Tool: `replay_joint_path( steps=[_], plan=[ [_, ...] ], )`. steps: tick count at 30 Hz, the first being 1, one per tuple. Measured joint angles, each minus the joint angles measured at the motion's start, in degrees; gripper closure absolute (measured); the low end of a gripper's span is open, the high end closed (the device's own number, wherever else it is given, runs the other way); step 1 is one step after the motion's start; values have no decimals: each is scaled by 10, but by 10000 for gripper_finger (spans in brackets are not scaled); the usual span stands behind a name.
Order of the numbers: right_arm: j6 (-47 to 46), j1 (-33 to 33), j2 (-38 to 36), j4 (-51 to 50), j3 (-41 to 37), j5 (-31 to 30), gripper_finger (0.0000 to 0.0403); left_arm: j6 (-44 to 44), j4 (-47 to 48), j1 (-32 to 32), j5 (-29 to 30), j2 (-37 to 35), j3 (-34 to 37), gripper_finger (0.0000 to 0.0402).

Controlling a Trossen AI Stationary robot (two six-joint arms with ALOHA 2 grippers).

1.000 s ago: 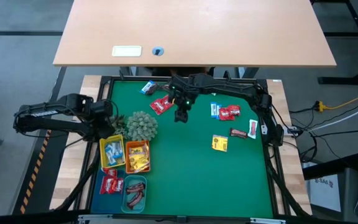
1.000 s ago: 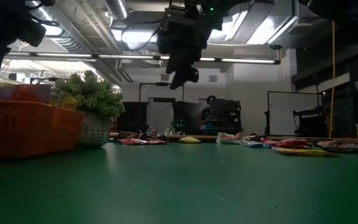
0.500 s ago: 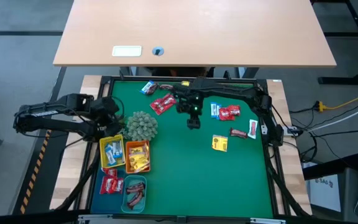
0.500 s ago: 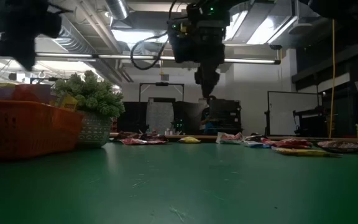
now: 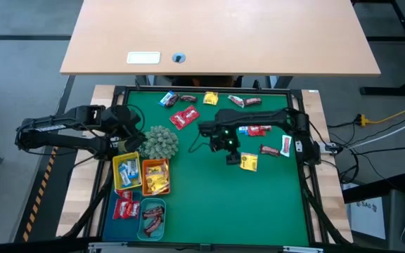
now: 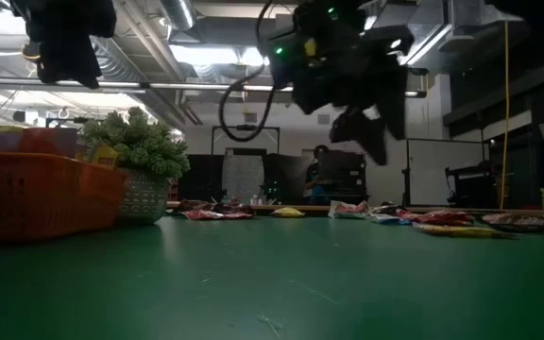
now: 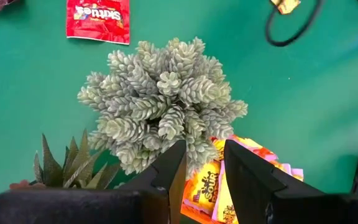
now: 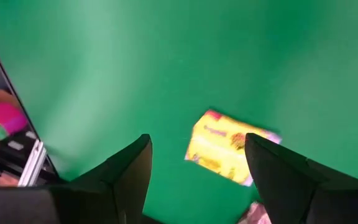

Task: Sort candy
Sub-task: Put the yellow candy into the orange basket

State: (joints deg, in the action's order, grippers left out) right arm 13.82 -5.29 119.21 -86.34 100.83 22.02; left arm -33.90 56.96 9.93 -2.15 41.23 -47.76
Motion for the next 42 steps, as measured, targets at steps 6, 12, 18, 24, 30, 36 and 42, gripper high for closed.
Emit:
replay_joint_path(
  steps=[6, 12, 18, 24, 30, 36, 42],
  plan=[
    [-43, 20, -88, 71, -105, 0, 148, 0, 0, 0, 0, 0, 0, 298],
    [-121, 20, -208, 164, -244, -20, 148, 0, -1, 0, -3, 0, 0, 298],
    [-215, 19, -326, 260, -412, -101, 148, 0, -4, 0, 4, 0, 0, 298],
    [-270, 19, -370, 383, -541, -113, 148, 1, -36, 0, 50, 0, 0, 298],
    [-272, 19, -370, 440, -594, -109, 148, 1, -92, 0, 59, 0, 0, 298],
    [-271, 19, -370, 490, -607, -124, 148, 1, -113, 0, 60, 0, 0, 298],
    [-268, 19, -371, 530, -633, -140, 148, 1, -113, 0, 74, 0, 0, 298]
  ],
)
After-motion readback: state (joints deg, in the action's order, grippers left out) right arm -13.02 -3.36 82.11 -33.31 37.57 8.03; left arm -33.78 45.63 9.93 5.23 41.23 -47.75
